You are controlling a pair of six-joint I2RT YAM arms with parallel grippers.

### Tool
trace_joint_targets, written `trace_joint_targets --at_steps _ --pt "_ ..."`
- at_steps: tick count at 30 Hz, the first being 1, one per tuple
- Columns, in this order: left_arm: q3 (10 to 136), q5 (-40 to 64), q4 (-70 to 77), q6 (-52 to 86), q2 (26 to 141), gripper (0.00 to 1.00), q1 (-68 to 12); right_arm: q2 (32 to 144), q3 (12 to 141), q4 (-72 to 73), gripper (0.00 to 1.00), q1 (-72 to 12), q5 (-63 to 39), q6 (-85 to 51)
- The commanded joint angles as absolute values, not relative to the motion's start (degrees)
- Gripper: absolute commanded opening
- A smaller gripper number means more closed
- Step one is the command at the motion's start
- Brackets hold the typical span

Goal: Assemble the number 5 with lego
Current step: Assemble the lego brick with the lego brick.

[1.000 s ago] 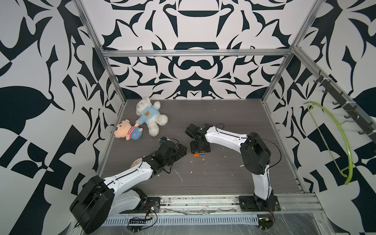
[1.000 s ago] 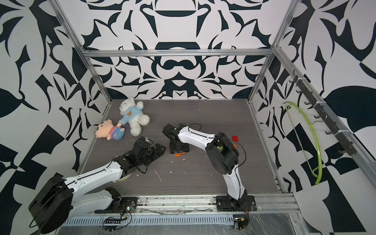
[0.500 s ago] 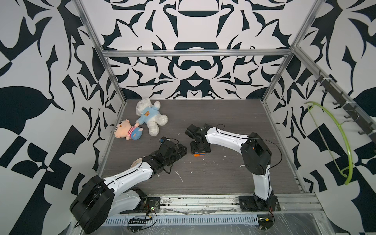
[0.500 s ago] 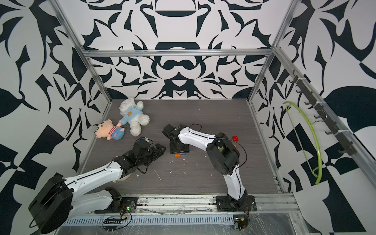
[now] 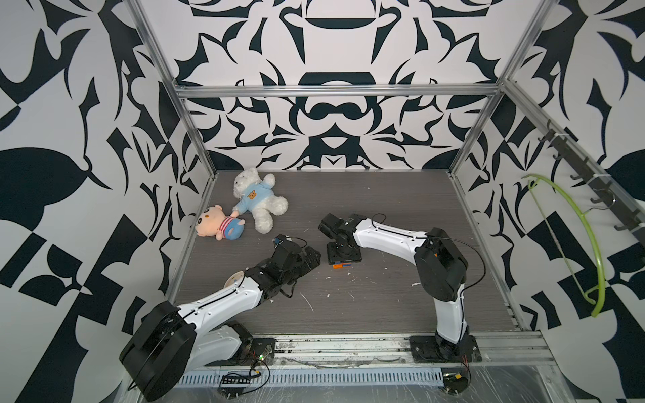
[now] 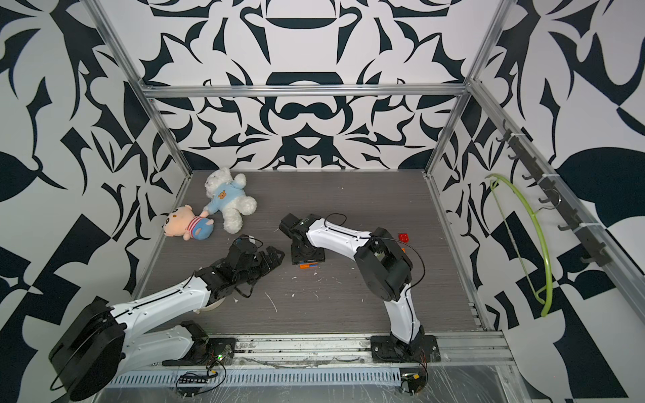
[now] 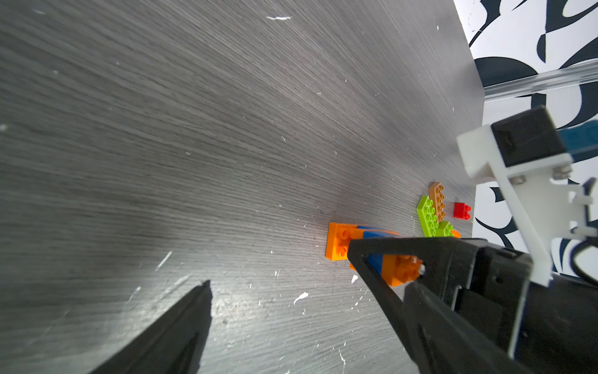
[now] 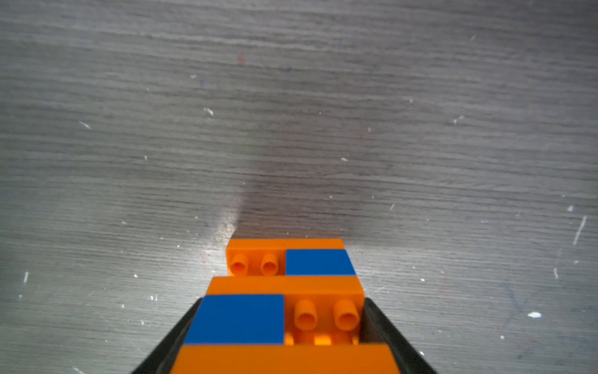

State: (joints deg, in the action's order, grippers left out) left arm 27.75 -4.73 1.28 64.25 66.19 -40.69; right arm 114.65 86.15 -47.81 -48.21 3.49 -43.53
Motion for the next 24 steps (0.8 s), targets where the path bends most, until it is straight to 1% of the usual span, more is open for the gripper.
trace_joint_targets --at_steps 1,8,24 --pt "29.1 -4.6 0.9 63.5 65.8 0.99 -40.9 116.1 84.3 -47.8 0.64 -48.3 2.8 -44.0" --pt "29.2 -4.6 0.9 63.4 66.0 0.99 -40.8 115.7 83.0 -47.1 0.65 -48.4 2.9 -44.4" --pt "29.5 -4.4 1.0 63.4 66.1 0.99 -40.8 115.1 82.4 -46.4 0.65 -48.4 2.7 -44.2"
